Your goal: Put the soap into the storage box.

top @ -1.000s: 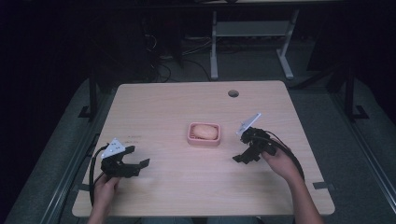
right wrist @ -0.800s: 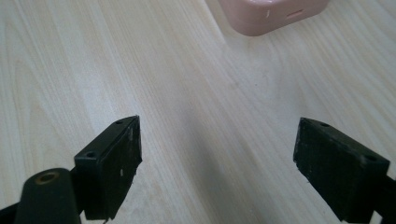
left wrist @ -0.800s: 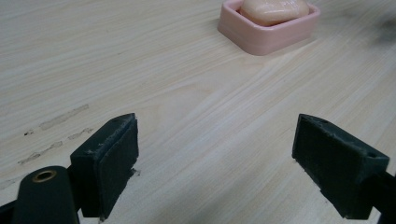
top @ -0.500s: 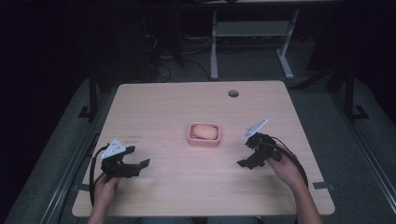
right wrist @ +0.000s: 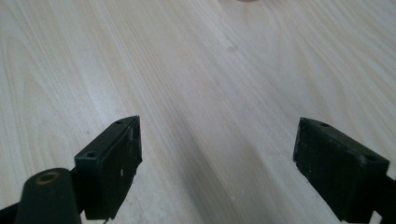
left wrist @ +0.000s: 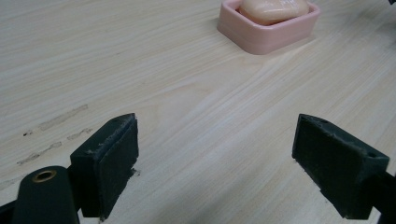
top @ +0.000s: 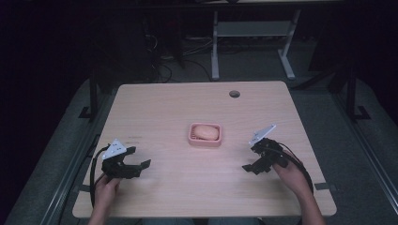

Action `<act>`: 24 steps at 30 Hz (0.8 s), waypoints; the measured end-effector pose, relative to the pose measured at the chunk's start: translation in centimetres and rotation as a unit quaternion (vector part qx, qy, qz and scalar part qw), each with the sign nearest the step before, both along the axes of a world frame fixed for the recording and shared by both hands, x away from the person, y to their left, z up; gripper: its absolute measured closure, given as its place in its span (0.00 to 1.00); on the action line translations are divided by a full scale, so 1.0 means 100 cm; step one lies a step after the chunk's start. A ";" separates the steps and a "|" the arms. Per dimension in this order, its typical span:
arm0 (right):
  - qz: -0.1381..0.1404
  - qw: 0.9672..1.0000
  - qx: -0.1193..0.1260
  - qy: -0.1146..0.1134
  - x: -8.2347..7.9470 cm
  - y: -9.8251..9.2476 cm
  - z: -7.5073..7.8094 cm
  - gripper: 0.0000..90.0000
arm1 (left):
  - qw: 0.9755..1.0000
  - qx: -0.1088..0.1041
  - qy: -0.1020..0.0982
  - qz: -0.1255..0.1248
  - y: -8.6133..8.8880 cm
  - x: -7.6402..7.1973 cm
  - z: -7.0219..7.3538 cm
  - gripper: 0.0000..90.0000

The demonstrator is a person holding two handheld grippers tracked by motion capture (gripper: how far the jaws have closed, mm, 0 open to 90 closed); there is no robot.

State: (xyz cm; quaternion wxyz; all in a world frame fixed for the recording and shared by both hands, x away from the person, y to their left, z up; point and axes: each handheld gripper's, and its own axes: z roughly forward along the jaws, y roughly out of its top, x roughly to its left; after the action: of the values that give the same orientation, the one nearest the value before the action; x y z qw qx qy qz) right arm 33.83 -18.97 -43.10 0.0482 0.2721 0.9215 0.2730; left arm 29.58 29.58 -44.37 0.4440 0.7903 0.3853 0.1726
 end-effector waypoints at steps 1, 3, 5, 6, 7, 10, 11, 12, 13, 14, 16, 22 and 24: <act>-0.001 1.000 -0.001 -0.002 -0.001 -0.002 -0.001 0.17 | 1.000 0.000 0.000 0.000 0.000 0.000 0.000 0.16; -0.005 1.000 0.002 0.001 -0.003 -0.004 -0.002 0.17 | 1.000 0.000 0.000 0.000 0.000 0.000 0.000 0.16; -0.007 1.000 0.002 0.000 -0.005 -0.006 -0.003 0.17 | 1.000 -0.001 0.002 0.001 0.000 0.000 0.000 0.16; -0.010 1.000 0.005 -0.002 -0.007 -0.008 -0.004 0.17 | 1.000 -0.001 0.002 0.001 0.000 0.000 0.000 0.16; -0.011 1.000 0.008 -0.002 -0.008 -0.010 -0.004 0.17 | 1.000 -0.001 0.001 0.001 0.000 0.000 0.000 0.16; -0.016 1.000 0.009 -0.002 -0.011 -0.014 -0.006 0.17 | 1.000 -0.001 0.000 0.000 -0.001 0.000 0.000 0.16; -0.016 1.000 0.009 -0.003 -0.012 -0.015 -0.006 0.17 | 1.000 0.000 0.000 -0.001 -0.001 0.000 0.000 0.16; -0.018 1.000 0.010 -0.001 -0.013 -0.016 -0.006 0.17 | 1.000 0.002 -0.001 -0.002 -0.001 0.000 0.000 0.16; -0.019 1.000 0.009 -0.003 -0.014 -0.018 -0.007 0.17 | 1.000 0.000 0.001 -0.001 -0.001 0.000 0.000 0.16; -0.019 1.000 0.009 -0.003 -0.014 -0.018 -0.007 0.17 | 1.000 0.000 0.001 -0.001 -0.001 0.000 0.000 0.16; -0.022 1.000 0.010 -0.003 -0.016 -0.021 -0.008 0.17 | 1.000 0.002 0.000 -0.003 -0.002 0.000 0.000 0.16; -0.027 1.000 0.012 -0.005 -0.023 -0.026 -0.009 0.17 | 1.000 0.004 0.001 -0.004 -0.002 0.000 -0.001 0.16; -0.030 0.999 0.014 -0.005 -0.026 -0.028 -0.009 0.17 | 1.000 0.003 0.001 -0.004 -0.002 0.000 -0.001 0.16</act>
State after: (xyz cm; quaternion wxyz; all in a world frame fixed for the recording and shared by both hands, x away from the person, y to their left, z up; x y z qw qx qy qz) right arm 31.22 -21.73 -44.03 0.0575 0.2991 0.9087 0.2855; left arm 29.60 29.39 -44.44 0.4416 0.7933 0.3822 0.1719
